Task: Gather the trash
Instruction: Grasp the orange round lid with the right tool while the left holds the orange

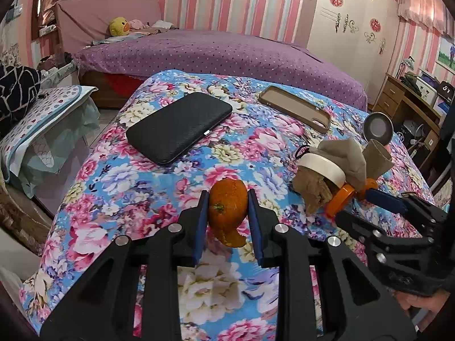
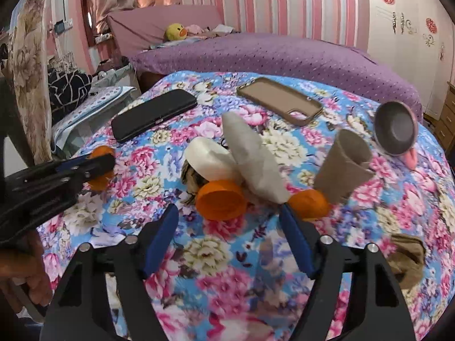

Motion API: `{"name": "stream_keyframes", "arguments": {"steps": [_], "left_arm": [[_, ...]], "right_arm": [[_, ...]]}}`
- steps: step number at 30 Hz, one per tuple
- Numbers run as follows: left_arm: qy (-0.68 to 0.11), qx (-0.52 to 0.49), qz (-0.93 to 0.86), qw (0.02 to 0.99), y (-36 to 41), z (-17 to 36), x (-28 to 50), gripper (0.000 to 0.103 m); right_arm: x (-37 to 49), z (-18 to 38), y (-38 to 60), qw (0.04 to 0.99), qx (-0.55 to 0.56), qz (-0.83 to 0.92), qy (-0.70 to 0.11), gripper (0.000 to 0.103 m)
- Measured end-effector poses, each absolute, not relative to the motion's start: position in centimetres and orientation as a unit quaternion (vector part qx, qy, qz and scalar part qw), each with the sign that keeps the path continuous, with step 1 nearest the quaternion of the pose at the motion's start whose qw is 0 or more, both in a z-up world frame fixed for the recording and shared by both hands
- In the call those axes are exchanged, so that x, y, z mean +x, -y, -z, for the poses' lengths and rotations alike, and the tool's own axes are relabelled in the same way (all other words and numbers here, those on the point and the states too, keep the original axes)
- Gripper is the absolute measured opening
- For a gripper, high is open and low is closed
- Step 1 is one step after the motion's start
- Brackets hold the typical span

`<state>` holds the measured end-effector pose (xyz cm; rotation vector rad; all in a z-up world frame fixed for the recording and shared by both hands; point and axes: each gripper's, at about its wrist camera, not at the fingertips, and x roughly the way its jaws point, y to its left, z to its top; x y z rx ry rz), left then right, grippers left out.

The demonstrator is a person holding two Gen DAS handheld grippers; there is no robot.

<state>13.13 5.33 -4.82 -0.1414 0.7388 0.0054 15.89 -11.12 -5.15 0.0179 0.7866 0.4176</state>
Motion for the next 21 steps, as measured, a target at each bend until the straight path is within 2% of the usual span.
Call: {"name": "stream_keyframes", "arguments": {"steps": [4,6,7,21], "left_arm": [[-0.36,-0.07,0.002,0.93,-5.6,4.7,12.8,0.025],[-0.359,-0.067,0.003,0.931,-5.7,4.6,12.7,0.025],[-0.358,-0.067,0.004,0.931,-5.8,4.6,12.7,0.025],[-0.34,-0.074,0.023,0.937,-4.5,3.2,11.8,0.025]], "right_arm": [[16.7,5.5,10.8,0.899,0.019,-0.205,-0.386,0.06],[17.0,5.8,10.5,0.895,0.021,-0.212,-0.392,0.045],[17.0,5.9,10.3,0.893,0.019,-0.215,-0.395,0.04],[11.9,1.5,14.3,0.921,0.023,-0.203,-0.332,0.04]]}}
